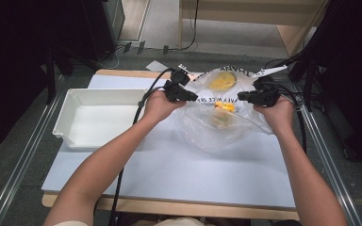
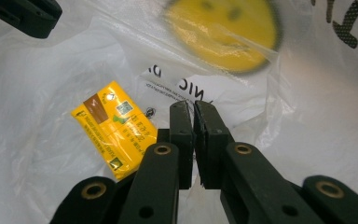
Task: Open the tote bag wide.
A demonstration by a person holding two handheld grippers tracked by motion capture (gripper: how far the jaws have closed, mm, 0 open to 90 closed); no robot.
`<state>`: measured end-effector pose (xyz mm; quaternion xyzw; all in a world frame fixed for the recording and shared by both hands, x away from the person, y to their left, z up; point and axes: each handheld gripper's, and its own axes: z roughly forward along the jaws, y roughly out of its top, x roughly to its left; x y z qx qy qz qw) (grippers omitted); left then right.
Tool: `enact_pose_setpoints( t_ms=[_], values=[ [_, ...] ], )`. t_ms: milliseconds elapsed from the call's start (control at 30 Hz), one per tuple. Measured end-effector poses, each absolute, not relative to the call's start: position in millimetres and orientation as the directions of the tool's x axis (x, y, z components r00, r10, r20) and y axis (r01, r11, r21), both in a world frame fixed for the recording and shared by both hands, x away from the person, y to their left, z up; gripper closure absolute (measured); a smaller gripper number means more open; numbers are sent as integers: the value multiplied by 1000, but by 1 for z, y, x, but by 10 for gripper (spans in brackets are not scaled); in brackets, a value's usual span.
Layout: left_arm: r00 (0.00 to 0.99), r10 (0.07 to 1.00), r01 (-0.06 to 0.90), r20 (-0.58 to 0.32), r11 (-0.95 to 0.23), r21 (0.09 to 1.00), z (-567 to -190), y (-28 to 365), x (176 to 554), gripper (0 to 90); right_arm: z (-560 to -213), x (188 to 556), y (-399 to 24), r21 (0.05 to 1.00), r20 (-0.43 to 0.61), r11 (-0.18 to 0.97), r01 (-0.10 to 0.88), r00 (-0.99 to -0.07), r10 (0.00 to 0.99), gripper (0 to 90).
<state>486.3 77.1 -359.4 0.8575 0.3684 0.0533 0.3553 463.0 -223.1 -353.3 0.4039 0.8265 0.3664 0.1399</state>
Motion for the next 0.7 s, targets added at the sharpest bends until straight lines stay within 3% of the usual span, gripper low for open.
enact_pose_setpoints(
  t_ms=[700],
  values=[
    [692,690,625,-213,-424,655,-394,74,490,647,-386,462,-226,740,97,328,588,-576,812,827]
  ],
)
